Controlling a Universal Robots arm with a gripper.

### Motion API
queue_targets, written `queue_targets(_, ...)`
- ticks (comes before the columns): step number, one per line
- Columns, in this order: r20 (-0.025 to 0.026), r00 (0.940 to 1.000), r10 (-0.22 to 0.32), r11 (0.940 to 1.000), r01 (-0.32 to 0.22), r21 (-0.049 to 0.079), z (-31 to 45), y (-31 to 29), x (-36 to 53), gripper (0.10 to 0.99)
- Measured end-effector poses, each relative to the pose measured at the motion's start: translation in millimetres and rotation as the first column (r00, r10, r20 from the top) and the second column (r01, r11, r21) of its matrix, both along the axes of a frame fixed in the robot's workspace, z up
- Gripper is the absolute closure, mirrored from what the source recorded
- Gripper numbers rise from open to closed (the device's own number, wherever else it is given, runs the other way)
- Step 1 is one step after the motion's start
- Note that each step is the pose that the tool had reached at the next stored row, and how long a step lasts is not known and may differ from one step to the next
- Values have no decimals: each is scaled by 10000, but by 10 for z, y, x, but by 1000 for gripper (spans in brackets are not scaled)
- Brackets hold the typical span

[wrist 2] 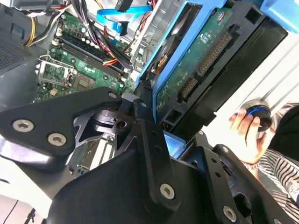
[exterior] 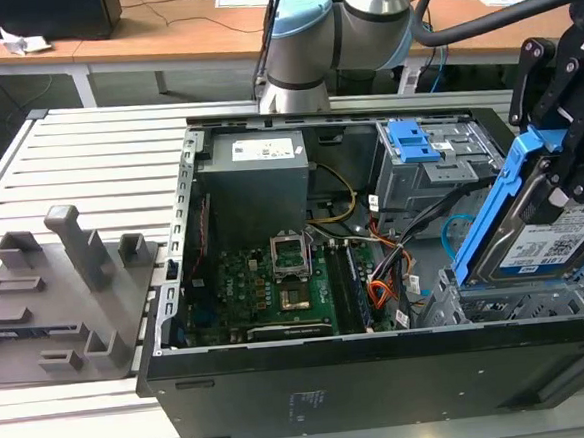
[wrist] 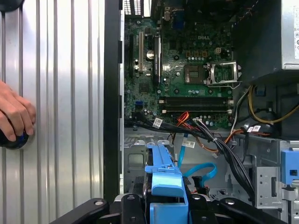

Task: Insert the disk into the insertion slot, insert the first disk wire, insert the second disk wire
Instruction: 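Insert the disk into the insertion slot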

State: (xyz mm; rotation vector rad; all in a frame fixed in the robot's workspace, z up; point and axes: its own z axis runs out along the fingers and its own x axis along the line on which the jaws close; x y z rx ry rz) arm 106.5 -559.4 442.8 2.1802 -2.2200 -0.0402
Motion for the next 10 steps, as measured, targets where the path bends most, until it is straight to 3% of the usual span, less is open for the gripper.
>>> queue_targets(10, 0, 10000, 0, 10000, 0, -1, -81, 0, 0, 722)
